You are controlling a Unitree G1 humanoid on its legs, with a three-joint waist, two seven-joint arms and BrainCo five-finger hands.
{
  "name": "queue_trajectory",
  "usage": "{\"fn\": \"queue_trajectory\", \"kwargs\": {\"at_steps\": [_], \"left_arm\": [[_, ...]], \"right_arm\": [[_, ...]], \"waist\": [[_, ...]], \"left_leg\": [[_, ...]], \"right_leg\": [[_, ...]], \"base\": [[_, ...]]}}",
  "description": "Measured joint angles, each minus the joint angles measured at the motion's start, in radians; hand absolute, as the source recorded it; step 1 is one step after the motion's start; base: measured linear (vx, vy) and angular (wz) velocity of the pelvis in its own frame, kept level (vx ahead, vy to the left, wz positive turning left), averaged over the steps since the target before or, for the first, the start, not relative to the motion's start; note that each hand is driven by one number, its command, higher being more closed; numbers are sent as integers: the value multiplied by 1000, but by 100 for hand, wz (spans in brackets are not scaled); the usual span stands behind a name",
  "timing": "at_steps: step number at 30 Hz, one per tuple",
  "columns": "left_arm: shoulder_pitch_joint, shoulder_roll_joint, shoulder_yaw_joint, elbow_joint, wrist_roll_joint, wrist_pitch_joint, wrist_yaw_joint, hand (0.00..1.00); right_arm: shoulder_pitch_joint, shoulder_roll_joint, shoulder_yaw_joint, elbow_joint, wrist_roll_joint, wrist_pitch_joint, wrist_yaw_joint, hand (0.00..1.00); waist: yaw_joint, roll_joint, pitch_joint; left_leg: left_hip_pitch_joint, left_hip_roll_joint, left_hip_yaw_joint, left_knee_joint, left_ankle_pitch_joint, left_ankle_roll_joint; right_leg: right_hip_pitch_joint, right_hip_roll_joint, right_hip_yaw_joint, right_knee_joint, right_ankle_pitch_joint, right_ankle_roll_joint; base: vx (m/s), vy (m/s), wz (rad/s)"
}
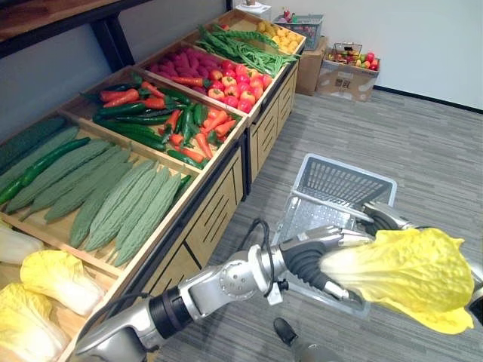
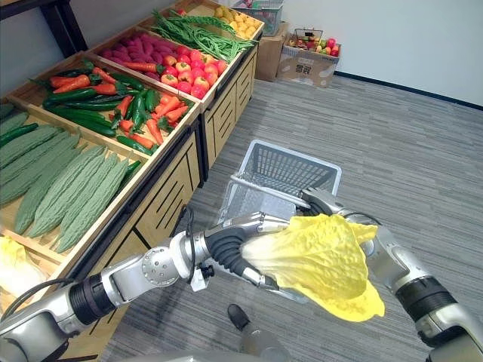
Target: Pick vegetable in the basket
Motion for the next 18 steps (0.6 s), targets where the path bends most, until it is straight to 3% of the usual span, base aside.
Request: {"fn": "queue_trajectory", "kwargs": {"at_steps": [8,15,18], "left_arm": [[-20,7,-34,193,156,-12,-20,100],[-32,5,-64,298,263,-15,-21,100],[-45,2,-64,355,302,-15,-21,100]], "right_arm": [[-63,-46,68,-38,44,-19,39,100],[-100,-76,126,-93,59,-38,71,100],[-117,-80,145,-117,119,-40,86,100]], "waist": [[-32,24,-2],[-63,25,-2],[-76,26,-1]], "left_leg": [[20,-6,47,-5,2,2],[32,-6,71,-7,2,2],[36,-6,79,-8,3,2]], "right_leg": [[-12,12,27,3,0,0],[-14,21,40,5,0,0],[-16,24,44,7,0,0]], "base": [[-6,24,-13],[-2,37,-9],[0,18,-6]]}}
